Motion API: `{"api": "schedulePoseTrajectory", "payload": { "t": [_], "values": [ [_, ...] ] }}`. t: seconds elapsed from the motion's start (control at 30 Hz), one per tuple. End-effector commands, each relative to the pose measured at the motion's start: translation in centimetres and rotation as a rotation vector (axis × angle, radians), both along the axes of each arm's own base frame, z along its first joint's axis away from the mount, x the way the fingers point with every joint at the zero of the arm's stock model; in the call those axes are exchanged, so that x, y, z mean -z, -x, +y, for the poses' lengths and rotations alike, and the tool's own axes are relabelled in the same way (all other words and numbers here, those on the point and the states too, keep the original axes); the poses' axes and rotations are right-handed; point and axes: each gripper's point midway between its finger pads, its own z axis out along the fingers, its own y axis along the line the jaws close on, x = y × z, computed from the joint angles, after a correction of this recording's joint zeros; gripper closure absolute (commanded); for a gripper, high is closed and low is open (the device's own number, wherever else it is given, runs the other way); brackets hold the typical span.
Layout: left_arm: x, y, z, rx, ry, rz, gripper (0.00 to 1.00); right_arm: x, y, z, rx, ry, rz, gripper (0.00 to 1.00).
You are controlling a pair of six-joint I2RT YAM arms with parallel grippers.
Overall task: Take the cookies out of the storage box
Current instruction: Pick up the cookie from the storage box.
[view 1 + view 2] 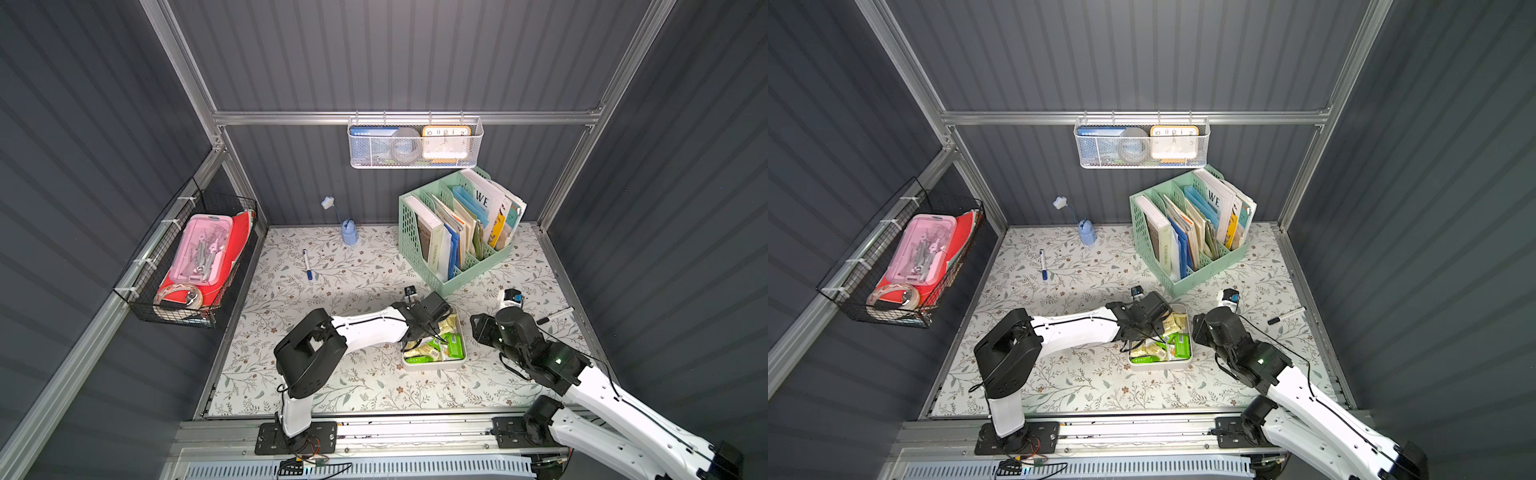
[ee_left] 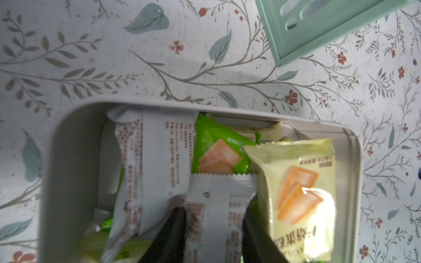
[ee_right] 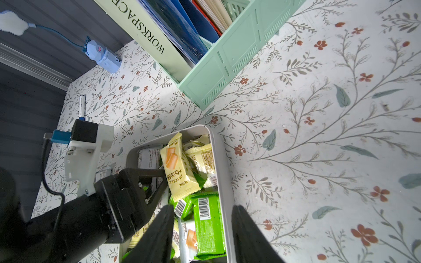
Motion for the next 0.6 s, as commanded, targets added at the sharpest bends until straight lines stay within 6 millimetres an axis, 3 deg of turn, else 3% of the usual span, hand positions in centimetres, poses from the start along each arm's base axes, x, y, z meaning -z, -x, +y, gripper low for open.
{"api": "schedulePoseTrajectory", "payload": {
  "t": [0.0, 0.27, 0.57],
  "values": [
    [0.2, 0.3, 0.1, -0.004, -0.029, 0.009, 0.59, 0.1, -0.3, 0.1, -0.001, 0.000, -0.002, 0.54],
    [-1.0, 0.8, 0.4, -0.005, -0.032, -0.003, 0.70, -0.1, -0.5, 0.4, -0.007, -0.002, -0.005, 0.54],
    [-3.5, 1.3, 0.9, -0.002, -0.034, -0.031, 0.72, -0.4, -0.4, 0.4, -0.010, -0.010, -0.009, 0.54]
  ]
}}
